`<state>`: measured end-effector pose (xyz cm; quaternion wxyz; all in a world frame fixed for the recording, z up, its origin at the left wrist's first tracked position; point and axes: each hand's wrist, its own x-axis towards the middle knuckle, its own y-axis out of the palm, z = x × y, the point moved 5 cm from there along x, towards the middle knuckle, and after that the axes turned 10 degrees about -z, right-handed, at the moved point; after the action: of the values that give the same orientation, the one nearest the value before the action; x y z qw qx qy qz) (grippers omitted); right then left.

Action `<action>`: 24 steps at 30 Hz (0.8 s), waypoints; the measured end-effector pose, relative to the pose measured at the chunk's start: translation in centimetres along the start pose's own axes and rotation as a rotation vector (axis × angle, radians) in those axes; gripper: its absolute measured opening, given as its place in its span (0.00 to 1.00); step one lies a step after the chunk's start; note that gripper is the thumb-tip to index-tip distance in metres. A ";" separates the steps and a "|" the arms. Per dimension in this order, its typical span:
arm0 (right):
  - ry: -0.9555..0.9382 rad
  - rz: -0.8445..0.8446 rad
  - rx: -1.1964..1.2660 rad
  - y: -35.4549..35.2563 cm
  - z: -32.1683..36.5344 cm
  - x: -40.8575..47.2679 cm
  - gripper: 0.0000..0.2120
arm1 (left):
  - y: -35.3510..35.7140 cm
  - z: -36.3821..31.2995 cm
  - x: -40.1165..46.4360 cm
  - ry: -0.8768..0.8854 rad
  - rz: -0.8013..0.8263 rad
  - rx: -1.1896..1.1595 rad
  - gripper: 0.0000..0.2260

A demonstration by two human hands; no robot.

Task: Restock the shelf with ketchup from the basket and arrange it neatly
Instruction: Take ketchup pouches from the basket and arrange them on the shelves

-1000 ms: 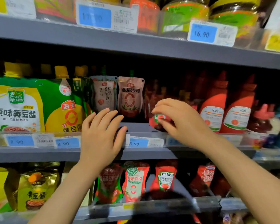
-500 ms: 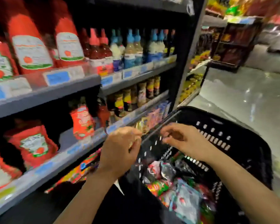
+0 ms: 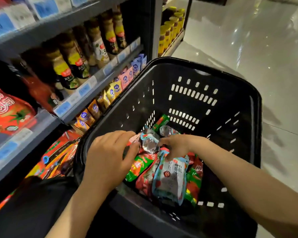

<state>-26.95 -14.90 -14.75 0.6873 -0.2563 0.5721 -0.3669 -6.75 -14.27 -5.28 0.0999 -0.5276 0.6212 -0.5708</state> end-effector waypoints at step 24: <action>-0.468 -0.563 -0.136 2.5 7.5 8.1 0.14 | -1.2 5.4 -2.4 -0.225 0.026 -0.052 0.22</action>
<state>-18.50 -20.36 -19.86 0.6533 -0.5257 0.3296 -0.4339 -1.15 -15.47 -7.25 0.1627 -0.5828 0.6274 -0.4901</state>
